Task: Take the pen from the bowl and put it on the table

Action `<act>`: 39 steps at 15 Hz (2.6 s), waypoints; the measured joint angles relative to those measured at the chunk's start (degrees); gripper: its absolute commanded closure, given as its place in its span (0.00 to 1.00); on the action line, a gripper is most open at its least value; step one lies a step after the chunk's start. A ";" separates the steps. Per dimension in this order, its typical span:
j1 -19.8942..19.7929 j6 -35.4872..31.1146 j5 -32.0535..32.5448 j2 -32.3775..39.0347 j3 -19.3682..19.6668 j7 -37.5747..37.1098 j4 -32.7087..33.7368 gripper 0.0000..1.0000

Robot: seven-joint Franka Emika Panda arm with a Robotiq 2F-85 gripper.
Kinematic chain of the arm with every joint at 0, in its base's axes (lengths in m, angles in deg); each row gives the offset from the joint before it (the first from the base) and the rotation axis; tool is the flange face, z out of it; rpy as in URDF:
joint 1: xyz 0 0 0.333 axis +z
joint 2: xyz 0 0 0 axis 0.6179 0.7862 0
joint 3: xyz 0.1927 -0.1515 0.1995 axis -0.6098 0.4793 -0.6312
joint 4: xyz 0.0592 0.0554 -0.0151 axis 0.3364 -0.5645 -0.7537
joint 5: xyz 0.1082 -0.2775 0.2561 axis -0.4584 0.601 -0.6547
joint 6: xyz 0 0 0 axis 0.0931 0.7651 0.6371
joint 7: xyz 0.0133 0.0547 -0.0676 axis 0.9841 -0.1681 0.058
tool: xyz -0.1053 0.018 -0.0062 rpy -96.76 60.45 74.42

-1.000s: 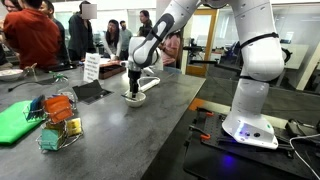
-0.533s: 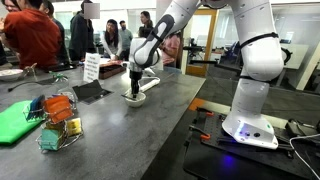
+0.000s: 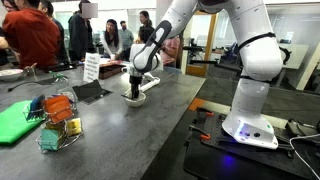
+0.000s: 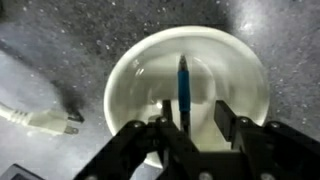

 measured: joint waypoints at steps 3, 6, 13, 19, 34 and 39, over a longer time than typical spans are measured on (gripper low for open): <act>-0.15 -1.01 0.00 1.64 -0.02 0.00 0.76 0.86; -0.64 -1.47 0.10 2.54 0.02 0.00 1.71 1.00; 0.27 -2.24 1.63 1.29 -0.07 -1.08 2.06 0.97; 5.69 4.24 11.74 -6.79 3.87 -8.88 -1.62 0.97; 7.72 7.36 35.27 -15.87 6.61 5.41 -19.21 0.97; 8.33 5.71 45.25 -12.75 6.67 8.32 -19.08 0.60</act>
